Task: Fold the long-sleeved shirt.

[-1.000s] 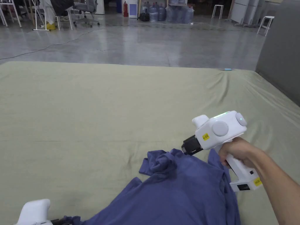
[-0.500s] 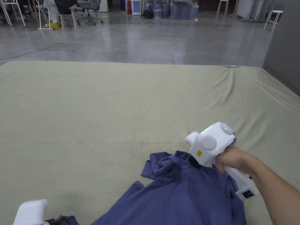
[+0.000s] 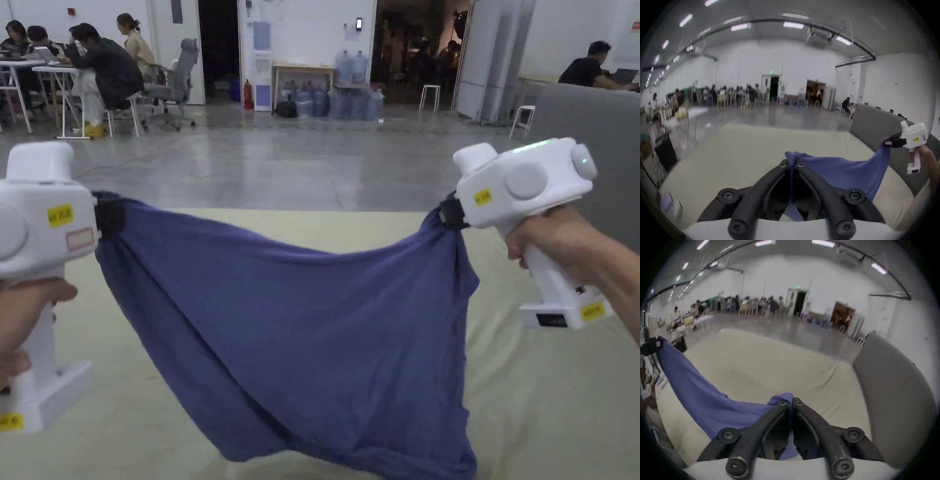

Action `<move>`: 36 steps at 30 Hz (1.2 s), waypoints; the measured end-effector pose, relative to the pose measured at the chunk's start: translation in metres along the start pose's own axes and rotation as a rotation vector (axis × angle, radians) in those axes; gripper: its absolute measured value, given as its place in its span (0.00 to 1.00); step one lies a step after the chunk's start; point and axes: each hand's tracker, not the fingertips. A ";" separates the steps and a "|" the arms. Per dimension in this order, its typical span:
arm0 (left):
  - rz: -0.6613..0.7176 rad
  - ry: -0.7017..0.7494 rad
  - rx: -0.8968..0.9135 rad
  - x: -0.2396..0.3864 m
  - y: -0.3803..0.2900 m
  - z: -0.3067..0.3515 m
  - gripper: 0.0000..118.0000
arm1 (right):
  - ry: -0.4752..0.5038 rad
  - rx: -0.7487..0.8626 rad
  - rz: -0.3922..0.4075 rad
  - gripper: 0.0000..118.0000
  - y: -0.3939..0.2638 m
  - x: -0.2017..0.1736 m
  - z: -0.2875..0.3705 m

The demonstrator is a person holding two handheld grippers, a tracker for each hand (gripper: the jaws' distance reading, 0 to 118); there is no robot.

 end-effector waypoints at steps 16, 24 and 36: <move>0.024 0.099 0.160 0.008 0.221 -0.041 0.00 | -0.187 0.349 -0.219 0.00 0.191 0.037 0.123; 0.047 0.059 0.017 0.005 0.116 -0.071 0.00 | -0.143 0.235 -0.237 0.00 0.109 0.028 0.066; 0.116 0.011 -0.185 -0.011 -0.049 -0.066 0.00 | -0.055 0.131 -0.285 0.00 -0.055 0.005 0.021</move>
